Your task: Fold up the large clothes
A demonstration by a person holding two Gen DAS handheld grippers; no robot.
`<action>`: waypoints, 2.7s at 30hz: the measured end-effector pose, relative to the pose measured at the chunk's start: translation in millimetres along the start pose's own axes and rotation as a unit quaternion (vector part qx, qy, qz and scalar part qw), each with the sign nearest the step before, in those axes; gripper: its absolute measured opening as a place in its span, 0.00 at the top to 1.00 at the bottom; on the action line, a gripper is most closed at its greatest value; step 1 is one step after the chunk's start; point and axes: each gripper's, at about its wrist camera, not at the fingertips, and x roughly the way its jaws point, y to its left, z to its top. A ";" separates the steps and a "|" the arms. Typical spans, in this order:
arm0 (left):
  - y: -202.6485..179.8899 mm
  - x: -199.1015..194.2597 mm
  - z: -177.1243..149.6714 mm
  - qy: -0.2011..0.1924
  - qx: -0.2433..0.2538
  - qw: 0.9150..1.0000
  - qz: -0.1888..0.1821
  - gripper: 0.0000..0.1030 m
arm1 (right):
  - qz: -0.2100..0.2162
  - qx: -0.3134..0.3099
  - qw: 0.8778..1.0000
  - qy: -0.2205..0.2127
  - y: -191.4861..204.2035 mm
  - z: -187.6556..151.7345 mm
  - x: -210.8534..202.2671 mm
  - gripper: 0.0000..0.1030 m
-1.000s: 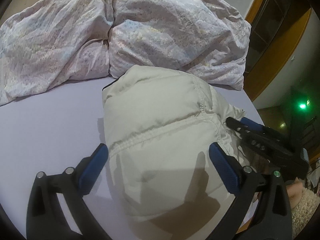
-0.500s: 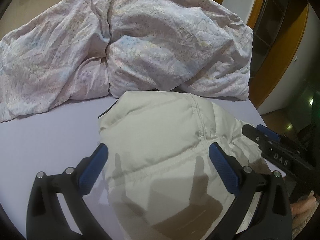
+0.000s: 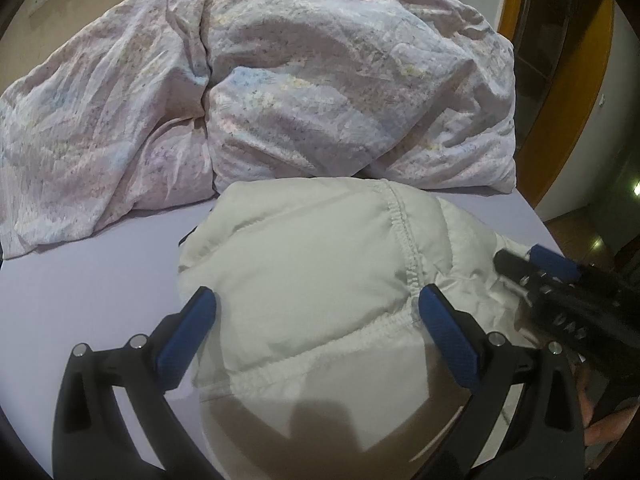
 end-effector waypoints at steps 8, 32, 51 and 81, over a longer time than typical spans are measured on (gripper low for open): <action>-4.6 15.5 -4.6 0.004 0.003 1.000 0.008 0.02 | -0.007 -0.016 1.000 0.003 0.6 -6.4 18.0 0.42; -7.5 39.3 -12.2 -0.013 -0.004 1.000 0.016 0.02 | 0.013 -0.014 1.000 -0.011 -6.2 -21.6 53.4 0.39; -14.6 45.2 -18.3 -0.031 0.004 0.999 0.044 0.02 | 0.011 -0.013 0.999 -0.043 -9.1 -28.8 58.5 0.39; -14.9 50.9 -15.5 -0.031 0.007 0.998 0.048 0.02 | 0.006 -0.010 0.999 -0.045 -11.5 -24.3 65.5 0.39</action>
